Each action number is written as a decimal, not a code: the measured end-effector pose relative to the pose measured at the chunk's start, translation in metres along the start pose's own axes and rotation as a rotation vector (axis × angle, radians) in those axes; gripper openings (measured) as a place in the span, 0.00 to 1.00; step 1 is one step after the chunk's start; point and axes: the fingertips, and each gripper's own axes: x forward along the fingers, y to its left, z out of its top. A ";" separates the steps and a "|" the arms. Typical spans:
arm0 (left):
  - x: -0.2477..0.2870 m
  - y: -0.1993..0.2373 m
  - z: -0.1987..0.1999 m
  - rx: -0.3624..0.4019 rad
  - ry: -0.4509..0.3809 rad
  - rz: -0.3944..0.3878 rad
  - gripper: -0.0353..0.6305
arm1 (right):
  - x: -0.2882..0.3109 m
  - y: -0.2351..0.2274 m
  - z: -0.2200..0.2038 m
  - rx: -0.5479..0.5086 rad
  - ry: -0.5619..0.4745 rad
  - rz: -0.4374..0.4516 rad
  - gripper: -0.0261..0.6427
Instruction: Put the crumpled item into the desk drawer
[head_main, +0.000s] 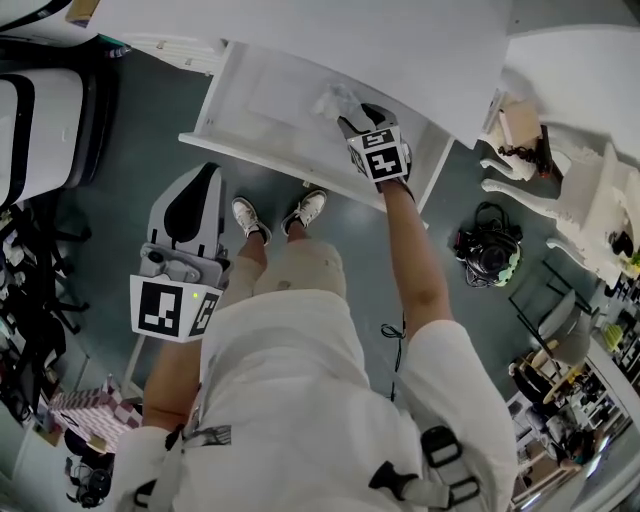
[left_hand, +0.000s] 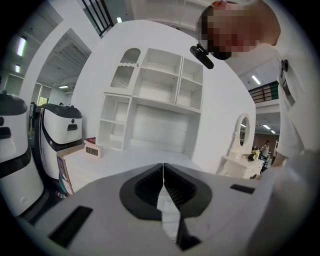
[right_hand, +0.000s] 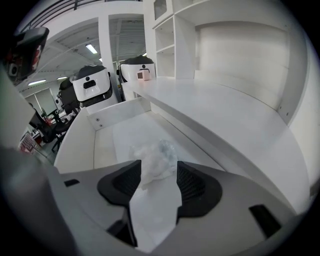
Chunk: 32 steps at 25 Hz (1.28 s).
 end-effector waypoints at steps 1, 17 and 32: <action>0.000 0.000 0.002 0.002 -0.005 -0.008 0.08 | -0.005 0.000 0.000 0.002 0.000 -0.007 0.38; 0.005 -0.018 0.053 0.050 -0.080 -0.190 0.08 | -0.126 0.002 0.008 0.296 -0.144 -0.191 0.06; -0.007 -0.036 0.099 0.124 -0.168 -0.286 0.08 | -0.232 0.000 -0.001 0.554 -0.358 -0.319 0.05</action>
